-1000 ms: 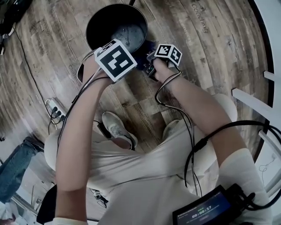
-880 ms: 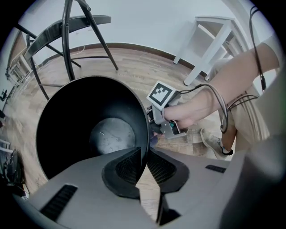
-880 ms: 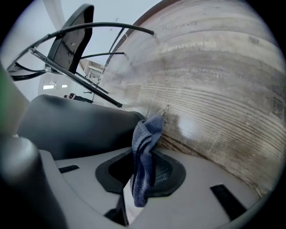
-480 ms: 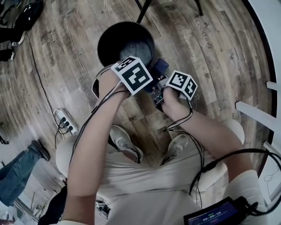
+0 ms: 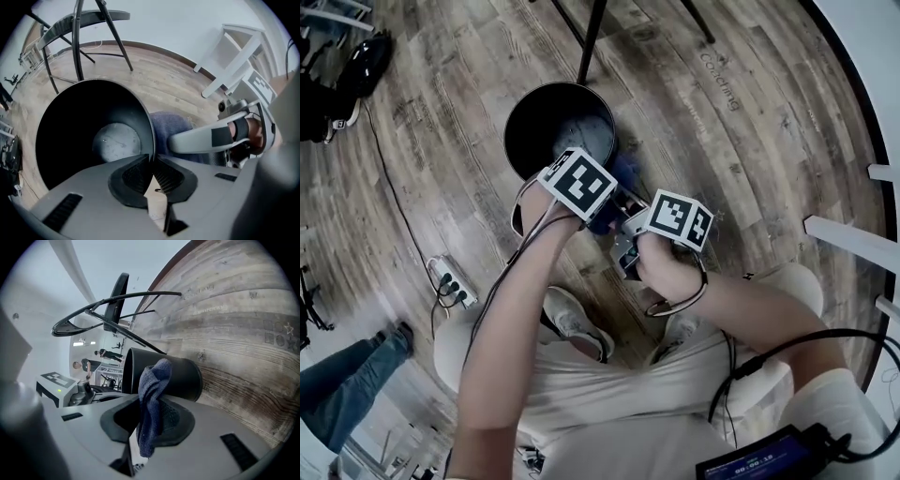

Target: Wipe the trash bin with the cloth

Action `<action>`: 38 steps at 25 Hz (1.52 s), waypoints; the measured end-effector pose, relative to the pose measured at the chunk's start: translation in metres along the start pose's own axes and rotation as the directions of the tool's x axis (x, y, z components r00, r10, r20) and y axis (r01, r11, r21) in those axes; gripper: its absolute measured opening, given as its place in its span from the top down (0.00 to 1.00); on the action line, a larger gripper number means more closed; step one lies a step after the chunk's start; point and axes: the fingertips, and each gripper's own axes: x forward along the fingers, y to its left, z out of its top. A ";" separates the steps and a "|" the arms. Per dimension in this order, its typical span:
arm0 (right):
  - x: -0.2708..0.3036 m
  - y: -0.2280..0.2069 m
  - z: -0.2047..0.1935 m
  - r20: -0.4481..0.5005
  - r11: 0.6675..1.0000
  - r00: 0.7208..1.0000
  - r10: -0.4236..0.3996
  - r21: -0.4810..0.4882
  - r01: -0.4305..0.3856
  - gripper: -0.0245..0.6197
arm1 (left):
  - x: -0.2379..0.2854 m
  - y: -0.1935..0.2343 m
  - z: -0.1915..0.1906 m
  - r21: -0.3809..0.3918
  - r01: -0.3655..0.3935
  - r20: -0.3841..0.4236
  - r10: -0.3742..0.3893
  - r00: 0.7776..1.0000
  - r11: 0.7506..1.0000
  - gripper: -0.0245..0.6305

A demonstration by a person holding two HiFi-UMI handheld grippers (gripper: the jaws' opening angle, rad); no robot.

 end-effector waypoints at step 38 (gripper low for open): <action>0.107 -0.173 0.010 -0.228 0.961 0.938 -0.263 0.021 0.274 0.86 | 0.001 -0.003 0.005 0.062 -0.013 0.065 0.008 0.998 0.998 0.92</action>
